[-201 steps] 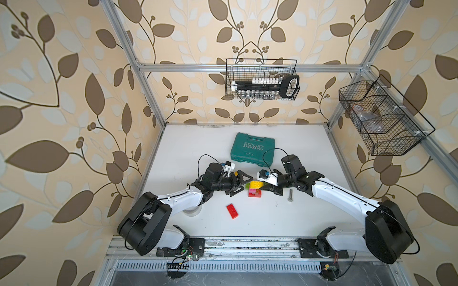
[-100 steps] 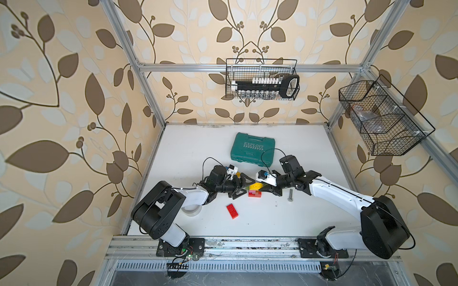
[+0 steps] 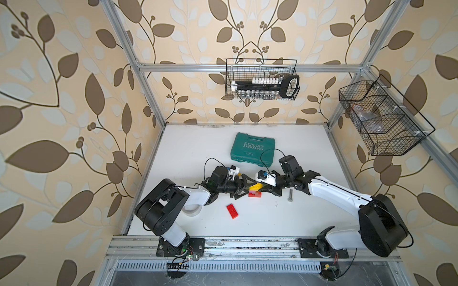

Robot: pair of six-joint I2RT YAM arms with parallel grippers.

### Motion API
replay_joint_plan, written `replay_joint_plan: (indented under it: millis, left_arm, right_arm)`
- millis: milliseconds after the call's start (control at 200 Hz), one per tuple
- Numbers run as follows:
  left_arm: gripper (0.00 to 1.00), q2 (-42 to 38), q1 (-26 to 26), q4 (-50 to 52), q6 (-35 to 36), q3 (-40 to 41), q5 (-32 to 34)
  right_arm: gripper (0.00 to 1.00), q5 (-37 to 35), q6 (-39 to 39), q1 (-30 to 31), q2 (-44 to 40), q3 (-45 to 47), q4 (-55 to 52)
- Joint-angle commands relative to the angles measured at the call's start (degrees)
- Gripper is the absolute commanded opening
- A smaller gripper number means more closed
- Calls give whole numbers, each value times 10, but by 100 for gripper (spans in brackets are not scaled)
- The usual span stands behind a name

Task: Assemble the letter s with lego
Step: Assemble the lego brick with the lego brick.

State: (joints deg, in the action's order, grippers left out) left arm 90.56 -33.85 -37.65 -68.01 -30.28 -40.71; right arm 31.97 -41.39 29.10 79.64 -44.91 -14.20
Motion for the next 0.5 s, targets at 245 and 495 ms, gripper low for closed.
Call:
replay_joint_plan:
  millis: [245,495]
  left_arm:
    - [87,11,-8,-36,-5,1,-14]
    - [84,19,-11,-47,-11,1,-16]
  right_arm:
    - [5,-7,2,1,14,5,-1]
    - [5,-21,4,8,12,10,-2]
